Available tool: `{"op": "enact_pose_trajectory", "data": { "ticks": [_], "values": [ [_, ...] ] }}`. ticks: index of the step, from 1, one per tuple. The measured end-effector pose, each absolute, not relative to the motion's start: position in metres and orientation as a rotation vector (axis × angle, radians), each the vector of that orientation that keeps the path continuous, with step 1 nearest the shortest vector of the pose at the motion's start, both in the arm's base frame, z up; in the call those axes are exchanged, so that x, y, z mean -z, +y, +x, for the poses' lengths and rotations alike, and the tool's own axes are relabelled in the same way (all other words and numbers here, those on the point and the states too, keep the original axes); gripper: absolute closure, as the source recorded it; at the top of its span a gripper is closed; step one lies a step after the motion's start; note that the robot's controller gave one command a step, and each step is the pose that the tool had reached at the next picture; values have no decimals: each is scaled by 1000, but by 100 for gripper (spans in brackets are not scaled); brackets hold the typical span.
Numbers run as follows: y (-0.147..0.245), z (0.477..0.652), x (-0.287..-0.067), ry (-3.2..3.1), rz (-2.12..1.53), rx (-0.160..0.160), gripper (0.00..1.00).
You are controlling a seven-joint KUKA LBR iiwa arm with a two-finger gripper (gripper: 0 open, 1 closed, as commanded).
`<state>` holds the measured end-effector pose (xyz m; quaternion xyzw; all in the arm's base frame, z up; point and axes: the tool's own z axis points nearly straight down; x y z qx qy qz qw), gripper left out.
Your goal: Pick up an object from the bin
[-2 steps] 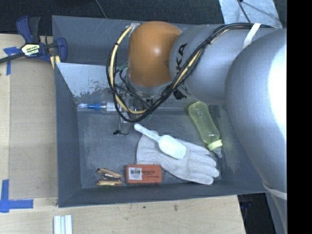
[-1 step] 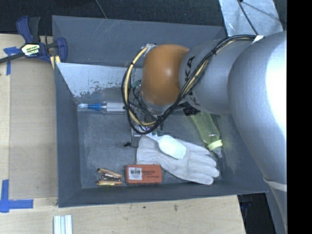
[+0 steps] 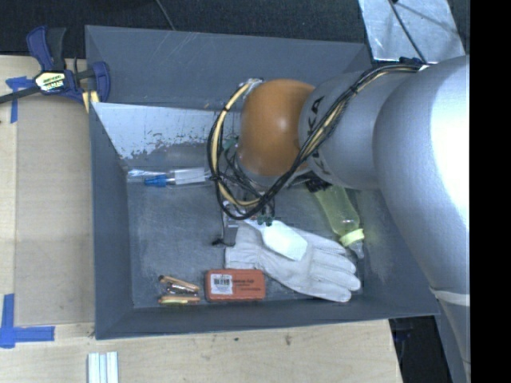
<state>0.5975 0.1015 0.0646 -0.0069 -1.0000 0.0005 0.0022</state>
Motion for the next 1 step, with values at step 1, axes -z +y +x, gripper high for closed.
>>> {"op": "enact_pose_trajectory", "data": {
  "ticks": [1],
  "values": [
    [92, 598, -74, -3145, 71, 1, 0]
  ]
}}
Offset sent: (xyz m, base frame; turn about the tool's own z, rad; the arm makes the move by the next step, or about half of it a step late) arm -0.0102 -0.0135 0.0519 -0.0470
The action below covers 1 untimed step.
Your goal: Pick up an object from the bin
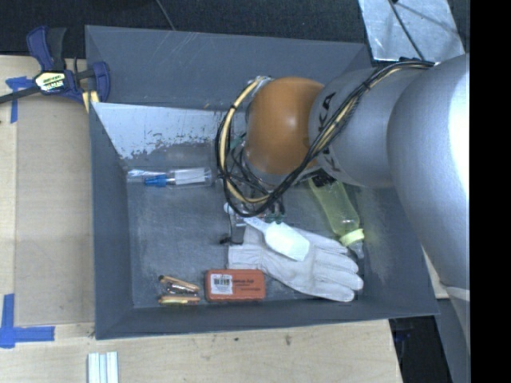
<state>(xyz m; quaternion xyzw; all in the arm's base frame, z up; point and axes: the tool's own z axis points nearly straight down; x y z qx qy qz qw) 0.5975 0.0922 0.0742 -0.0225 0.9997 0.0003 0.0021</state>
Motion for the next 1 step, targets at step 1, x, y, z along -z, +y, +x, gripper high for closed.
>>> {"op": "enact_pose_trajectory", "data": {
  "ticks": [1],
  "values": [
    [89, 590, -103, 3140, -65, 0, 0]
  ]
}}
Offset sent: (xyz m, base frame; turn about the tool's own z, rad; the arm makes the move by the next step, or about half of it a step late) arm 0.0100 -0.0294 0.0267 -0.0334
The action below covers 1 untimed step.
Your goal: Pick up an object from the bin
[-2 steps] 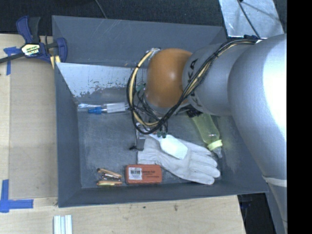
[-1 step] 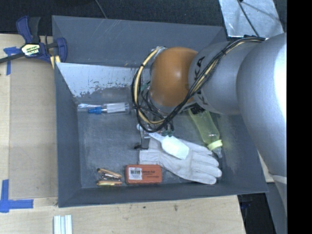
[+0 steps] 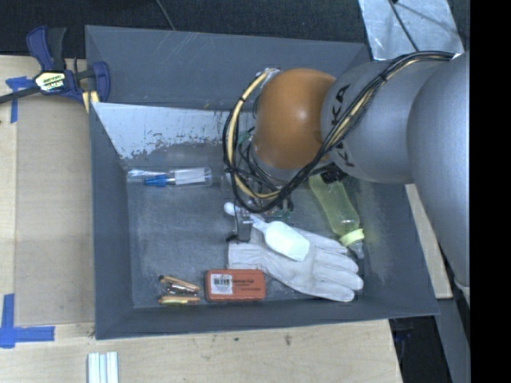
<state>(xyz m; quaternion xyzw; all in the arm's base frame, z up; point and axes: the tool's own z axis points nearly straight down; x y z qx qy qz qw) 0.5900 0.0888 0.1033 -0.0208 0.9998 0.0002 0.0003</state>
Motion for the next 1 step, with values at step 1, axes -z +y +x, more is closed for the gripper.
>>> {"op": "enact_pose_trajectory", "data": {
  "ticks": [1],
  "values": [
    [69, 606, -110, 3128, -110, -2, 0]
  ]
}}
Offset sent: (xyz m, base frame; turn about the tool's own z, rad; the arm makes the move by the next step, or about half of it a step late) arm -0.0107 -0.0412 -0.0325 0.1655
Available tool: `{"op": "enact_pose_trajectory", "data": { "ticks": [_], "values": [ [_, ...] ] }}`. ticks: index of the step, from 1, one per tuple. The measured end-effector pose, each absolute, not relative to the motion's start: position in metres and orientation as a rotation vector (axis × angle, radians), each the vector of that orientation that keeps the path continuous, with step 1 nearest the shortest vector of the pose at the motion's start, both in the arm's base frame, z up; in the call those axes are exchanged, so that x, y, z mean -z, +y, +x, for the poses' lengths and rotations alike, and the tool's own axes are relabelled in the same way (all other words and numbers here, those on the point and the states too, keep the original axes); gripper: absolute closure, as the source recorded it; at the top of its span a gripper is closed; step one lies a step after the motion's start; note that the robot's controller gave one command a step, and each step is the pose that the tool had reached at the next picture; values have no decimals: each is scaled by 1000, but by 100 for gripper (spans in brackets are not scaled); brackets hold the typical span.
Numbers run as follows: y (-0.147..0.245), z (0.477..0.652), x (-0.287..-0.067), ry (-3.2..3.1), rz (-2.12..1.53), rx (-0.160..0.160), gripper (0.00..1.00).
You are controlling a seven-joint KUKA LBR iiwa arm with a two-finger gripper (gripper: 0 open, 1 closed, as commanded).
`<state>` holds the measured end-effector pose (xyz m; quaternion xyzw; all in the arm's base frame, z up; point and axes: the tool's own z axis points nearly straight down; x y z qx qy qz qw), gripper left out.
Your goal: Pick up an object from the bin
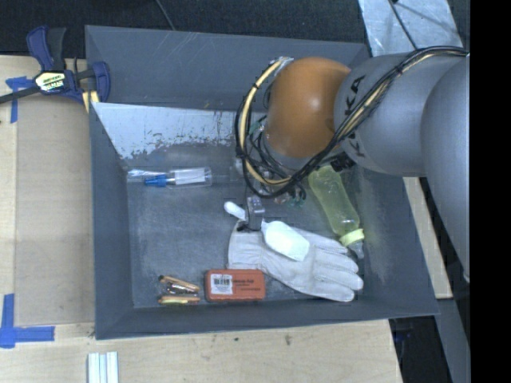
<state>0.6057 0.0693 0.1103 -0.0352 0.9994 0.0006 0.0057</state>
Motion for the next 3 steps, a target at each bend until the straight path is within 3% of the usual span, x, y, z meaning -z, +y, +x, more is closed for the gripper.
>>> {"op": "enact_pose_trajectory", "data": {
  "ticks": [1, 3],
  "values": [
    [47, 581, -72, 3129, 195, 0, 100],
    [47, 581, -72, 3129, 197, 0, 100]
  ]
}}
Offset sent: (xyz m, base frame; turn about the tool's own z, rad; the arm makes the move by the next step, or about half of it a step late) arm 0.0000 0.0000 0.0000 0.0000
